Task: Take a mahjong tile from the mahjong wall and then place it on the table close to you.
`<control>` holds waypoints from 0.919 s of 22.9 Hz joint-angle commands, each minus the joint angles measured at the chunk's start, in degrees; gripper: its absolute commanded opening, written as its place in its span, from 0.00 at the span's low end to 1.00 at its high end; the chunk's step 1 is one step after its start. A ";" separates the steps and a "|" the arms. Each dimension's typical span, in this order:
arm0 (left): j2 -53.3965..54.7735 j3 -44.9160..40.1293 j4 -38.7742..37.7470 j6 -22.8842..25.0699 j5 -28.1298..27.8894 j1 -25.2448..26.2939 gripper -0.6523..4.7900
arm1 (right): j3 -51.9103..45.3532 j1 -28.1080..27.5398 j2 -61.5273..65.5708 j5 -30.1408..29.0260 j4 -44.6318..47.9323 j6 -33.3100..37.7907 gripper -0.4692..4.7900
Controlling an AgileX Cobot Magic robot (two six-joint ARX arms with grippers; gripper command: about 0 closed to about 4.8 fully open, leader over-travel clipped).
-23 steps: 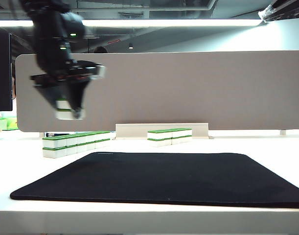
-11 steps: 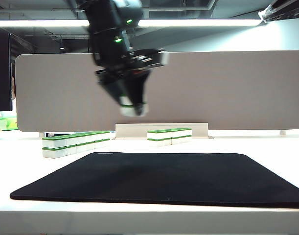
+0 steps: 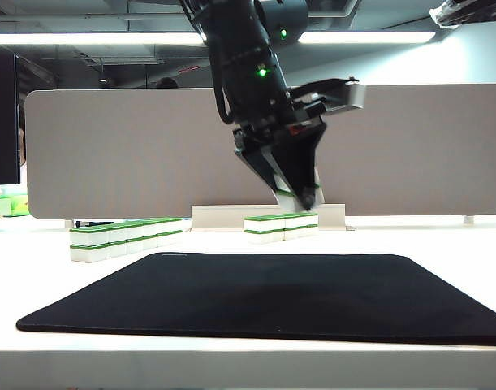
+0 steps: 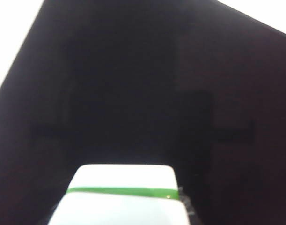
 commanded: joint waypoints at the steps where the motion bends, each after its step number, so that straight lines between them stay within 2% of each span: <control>1: 1.03 0.31 -1.16 3.13 2.86 -0.85 0.49 | 0.33 0.04 -0.09 -0.39 -0.79 0.02 0.09; 5: 2.58 0.31 -2.62 6.40 2.91 -2.34 0.49 | 0.33 0.04 -0.07 -0.39 -1.51 0.02 0.09; 21: 8.55 0.31 -5.62 6.38 0.63 -3.43 0.49 | 0.33 0.07 -0.07 -0.37 -1.49 0.02 0.09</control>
